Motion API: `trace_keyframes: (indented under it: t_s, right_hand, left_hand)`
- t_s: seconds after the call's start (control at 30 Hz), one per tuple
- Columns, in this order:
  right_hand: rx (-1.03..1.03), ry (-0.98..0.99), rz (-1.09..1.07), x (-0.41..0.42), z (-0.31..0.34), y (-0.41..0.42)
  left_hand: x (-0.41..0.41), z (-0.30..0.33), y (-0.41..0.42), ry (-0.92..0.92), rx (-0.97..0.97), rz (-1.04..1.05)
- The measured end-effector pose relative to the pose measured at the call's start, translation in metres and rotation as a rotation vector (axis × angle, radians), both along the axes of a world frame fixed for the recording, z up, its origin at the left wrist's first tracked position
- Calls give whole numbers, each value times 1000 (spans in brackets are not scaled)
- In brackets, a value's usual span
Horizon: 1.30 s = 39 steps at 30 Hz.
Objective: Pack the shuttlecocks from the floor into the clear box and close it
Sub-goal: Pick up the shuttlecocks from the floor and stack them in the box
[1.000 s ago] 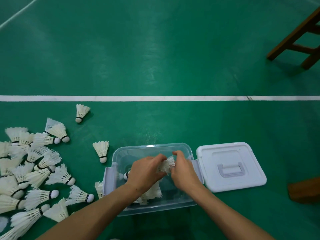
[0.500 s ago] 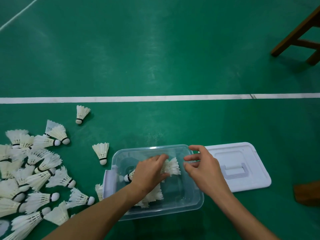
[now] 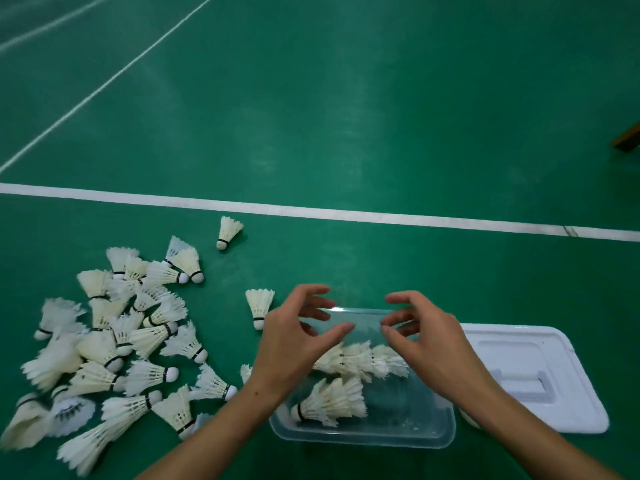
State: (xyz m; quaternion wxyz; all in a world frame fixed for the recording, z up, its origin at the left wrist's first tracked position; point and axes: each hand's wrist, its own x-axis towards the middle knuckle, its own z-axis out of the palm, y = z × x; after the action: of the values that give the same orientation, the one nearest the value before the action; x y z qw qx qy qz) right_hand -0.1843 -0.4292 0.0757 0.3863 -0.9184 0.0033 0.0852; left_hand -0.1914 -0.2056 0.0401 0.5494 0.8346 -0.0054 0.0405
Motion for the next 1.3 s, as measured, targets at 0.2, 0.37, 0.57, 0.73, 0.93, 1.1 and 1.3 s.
trace_keyframes:
  t_s: [0.2,0.37,0.57,0.73,0.93,1.1,1.3]
  right_hand:
    - [-65,-54,295,41,-3,70]
    - [-113,-53,440,65,-23,119]
    - [-169,-103,492,97,-52,157]
    - [-278,-4,577,126,-80,186]
    - [-287,97,737,153,-104,206]
    - [-296,124,752,160,-116,208]
    - [-332,193,831,158,-119,211]
  left_hand:
    - [-12,-7,80,54,50,151]
    - [-34,-42,158,166,218,302]
    - [-41,-74,226,271,553,418]
    - [-28,-87,235,328,551,480]
    - [-15,-97,228,310,562,510]
    - [-27,-103,232,356,521,582]
    - [-35,-101,234,486,427,804]
